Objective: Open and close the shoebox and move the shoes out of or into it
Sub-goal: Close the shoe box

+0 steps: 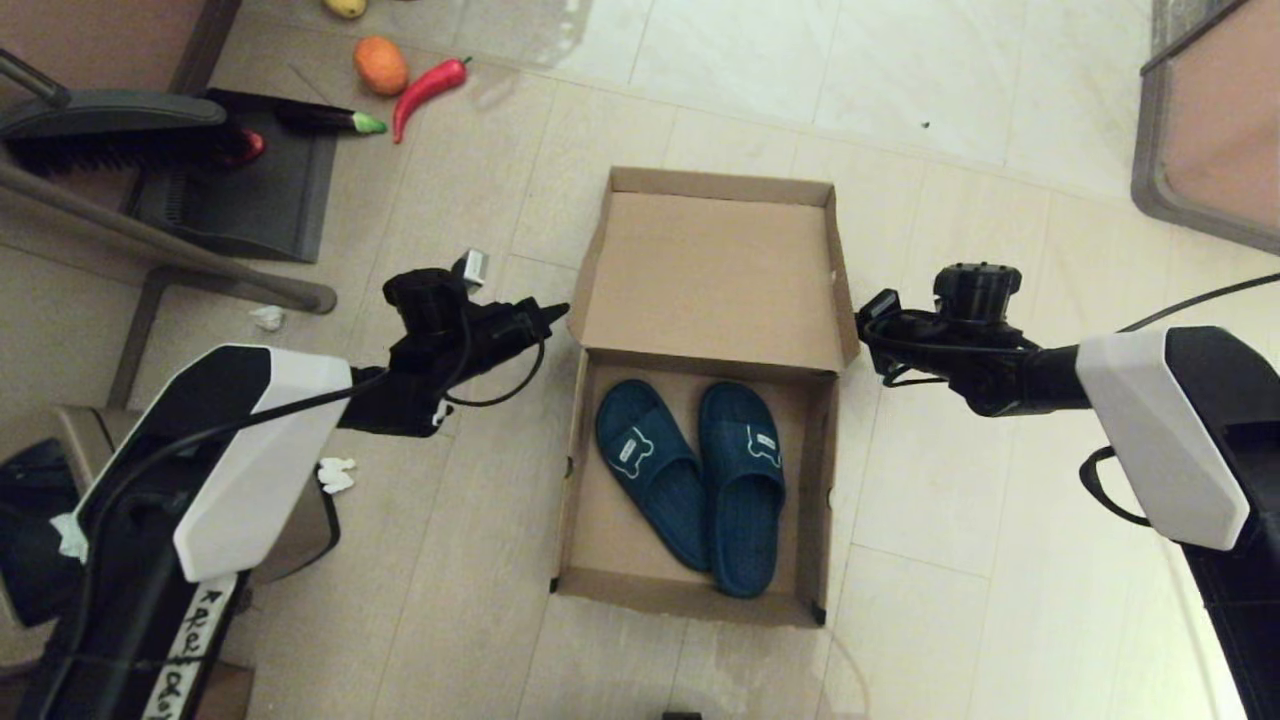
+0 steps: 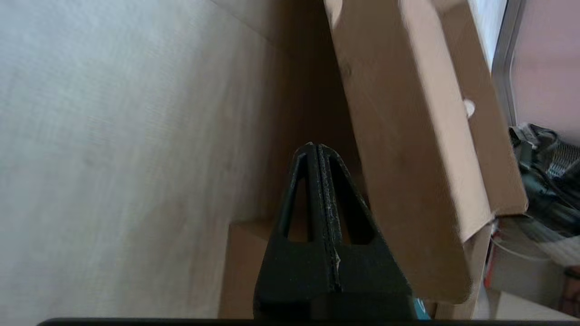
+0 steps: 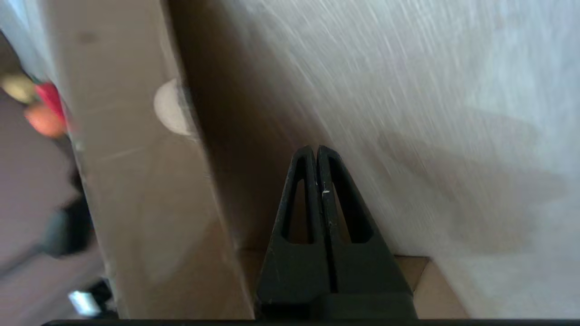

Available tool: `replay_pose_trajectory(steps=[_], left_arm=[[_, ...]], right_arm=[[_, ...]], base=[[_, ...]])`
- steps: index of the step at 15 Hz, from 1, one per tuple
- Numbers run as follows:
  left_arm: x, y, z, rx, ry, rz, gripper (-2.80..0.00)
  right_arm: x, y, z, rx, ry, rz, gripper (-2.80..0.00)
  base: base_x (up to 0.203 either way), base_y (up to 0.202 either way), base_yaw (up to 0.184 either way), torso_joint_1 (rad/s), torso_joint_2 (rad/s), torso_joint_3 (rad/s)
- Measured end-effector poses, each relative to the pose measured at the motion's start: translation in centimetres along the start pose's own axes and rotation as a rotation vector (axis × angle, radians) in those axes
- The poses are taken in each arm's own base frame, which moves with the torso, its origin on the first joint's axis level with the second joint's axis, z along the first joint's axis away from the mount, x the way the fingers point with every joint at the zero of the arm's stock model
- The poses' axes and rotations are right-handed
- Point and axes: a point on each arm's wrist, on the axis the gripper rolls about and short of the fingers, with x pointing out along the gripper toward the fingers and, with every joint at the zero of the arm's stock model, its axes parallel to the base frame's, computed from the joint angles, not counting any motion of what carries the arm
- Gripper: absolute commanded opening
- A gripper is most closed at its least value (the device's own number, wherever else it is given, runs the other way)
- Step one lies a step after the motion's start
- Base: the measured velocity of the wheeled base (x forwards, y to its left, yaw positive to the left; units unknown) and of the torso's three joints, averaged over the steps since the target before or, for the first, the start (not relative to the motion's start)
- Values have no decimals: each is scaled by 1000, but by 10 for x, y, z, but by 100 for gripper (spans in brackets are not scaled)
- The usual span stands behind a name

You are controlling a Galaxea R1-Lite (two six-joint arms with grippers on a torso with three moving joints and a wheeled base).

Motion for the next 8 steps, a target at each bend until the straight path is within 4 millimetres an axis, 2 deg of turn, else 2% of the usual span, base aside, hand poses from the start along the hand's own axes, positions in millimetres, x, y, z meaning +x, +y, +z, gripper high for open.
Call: replay_pose_trajectory(steps=[8], left_arm=[[13,-16,-17,-19,45,-30,-280]], right_arm=[[4,10,-4,392,28,103,-280]], base=[[0,0,0,0,0,0]])
